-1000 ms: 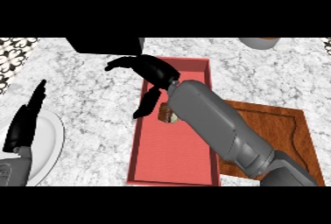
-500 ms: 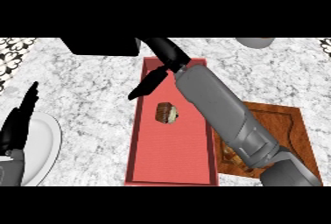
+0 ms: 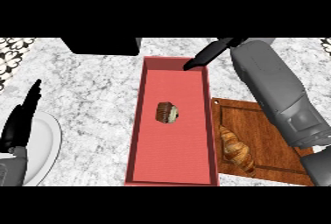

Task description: Pick the cupcake from the cutting board and place it in the cardboard box

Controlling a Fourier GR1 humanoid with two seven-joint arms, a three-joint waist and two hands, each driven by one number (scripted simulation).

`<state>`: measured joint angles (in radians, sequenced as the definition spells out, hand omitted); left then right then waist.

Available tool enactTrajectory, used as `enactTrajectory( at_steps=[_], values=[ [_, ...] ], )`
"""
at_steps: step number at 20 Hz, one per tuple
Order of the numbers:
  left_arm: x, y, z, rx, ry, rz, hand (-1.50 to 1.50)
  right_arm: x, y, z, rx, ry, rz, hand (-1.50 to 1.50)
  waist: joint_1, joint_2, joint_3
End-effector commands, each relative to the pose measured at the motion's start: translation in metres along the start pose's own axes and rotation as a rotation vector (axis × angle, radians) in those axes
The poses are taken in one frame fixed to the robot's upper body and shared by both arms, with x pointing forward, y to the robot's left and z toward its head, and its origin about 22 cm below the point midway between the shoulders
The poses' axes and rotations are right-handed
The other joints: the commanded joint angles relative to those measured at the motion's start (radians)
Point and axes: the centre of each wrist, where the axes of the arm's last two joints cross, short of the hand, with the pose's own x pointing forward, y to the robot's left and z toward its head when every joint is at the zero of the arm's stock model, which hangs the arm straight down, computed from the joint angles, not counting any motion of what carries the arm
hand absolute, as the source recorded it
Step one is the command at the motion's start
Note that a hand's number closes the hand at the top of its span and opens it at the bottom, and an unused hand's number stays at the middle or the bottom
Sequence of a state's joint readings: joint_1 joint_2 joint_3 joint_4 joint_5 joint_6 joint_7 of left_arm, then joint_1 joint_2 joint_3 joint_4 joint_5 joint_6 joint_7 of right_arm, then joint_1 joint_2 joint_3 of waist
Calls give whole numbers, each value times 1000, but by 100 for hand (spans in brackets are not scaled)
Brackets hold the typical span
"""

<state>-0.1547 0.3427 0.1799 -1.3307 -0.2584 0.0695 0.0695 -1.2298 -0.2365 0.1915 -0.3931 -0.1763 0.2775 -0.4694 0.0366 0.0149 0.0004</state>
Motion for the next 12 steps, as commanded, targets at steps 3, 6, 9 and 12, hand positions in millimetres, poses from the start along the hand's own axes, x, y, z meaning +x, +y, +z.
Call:
enactTrajectory(
  at_steps=[3, 6, 9, 12],
  values=[
    [0, -8, 7, -21, -26, 4, 0, 5, -81, 42, -89, 22, 30, -150, 24, 8, 1],
    [-1, -12, 5, -15, -15, 6, 0, 5, -111, 69, -54, 25, 58, -150, 21, 10, 1],
    [6, 1, -5, -17, -33, -1, 0, 3, -136, 99, -57, 22, 57, -150, 40, 25, 2],
    [6, -19, 2, -24, -39, 11, 0, 12, -144, 100, 23, 55, 117, -150, 47, 26, 2]
  ],
)
